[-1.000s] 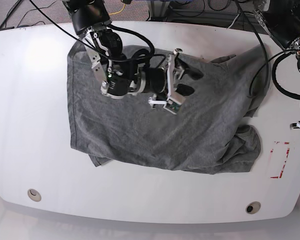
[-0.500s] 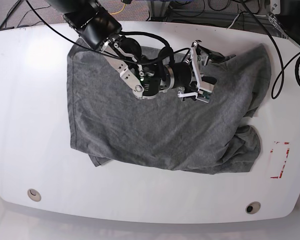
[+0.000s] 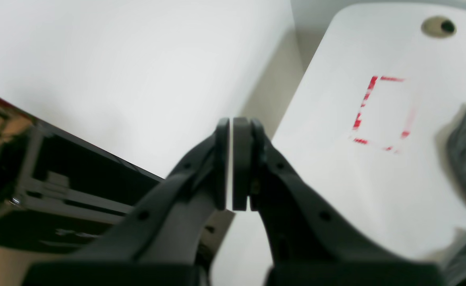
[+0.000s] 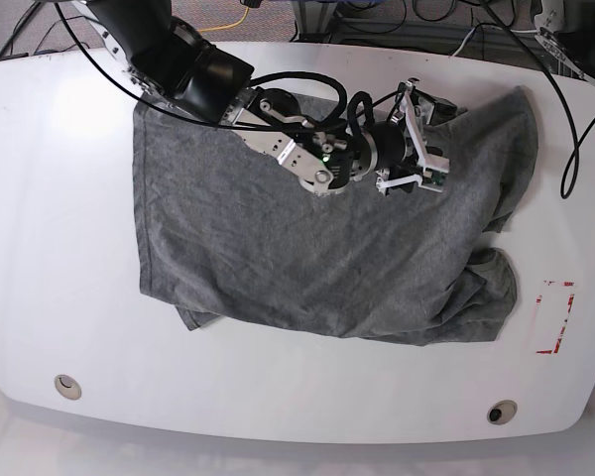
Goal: Layout the t-shirt on the table in an organized manner, then fold the t-shirt properly
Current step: 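Move the right gripper across the shirt toward its sleeve corner, then grasp the shirt's sleeve corner with the right gripper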
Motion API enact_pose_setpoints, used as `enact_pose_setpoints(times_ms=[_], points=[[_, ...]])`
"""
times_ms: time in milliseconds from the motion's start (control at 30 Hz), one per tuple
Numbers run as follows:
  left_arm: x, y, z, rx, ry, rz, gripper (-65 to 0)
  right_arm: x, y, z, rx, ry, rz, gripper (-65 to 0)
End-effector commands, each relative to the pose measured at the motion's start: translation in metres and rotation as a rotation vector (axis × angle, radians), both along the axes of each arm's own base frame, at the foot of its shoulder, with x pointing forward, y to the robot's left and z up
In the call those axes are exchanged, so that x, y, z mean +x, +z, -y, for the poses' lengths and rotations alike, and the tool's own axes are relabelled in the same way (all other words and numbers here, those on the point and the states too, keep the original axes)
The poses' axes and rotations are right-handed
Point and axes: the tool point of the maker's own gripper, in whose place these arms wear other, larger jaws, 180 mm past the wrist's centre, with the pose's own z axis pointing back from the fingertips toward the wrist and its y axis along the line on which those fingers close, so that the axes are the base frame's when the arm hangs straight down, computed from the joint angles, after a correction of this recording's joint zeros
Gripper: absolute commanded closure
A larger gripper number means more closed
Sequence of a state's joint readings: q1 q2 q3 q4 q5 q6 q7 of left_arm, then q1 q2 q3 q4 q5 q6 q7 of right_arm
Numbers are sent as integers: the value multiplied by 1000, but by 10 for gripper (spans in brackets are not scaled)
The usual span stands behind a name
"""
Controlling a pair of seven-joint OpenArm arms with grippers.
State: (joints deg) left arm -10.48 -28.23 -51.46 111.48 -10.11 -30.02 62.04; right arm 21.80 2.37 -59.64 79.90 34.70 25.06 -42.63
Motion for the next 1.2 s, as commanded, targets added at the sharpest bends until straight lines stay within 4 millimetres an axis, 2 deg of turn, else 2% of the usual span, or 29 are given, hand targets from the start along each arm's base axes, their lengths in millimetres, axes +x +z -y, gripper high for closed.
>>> enact_pose_setpoints(times_ms=[0, 167, 367, 633, 733, 1167], points=[[-1, 20, -2, 56, -12, 33, 0, 7, 14, -16, 30, 8, 84, -453], [-2, 19, -2, 59, -17, 25, 0, 1, 2, -18, -27, 38, 184, -453], [-2, 18, -2, 61, -21, 19, 0, 5, -6, -14, -72, 41, 247, -453], [-1, 16, -1, 59, -23, 19, 0, 7, -6, -15, -70, 35, 251, -453], [-1, 12, 1, 46, -25, 19, 0, 7, -1, -22, -60, 35, 254, -453], [0, 10, 2, 39, -26, 19, 0, 13, -23, -29, -71, 5, 204, -452]])
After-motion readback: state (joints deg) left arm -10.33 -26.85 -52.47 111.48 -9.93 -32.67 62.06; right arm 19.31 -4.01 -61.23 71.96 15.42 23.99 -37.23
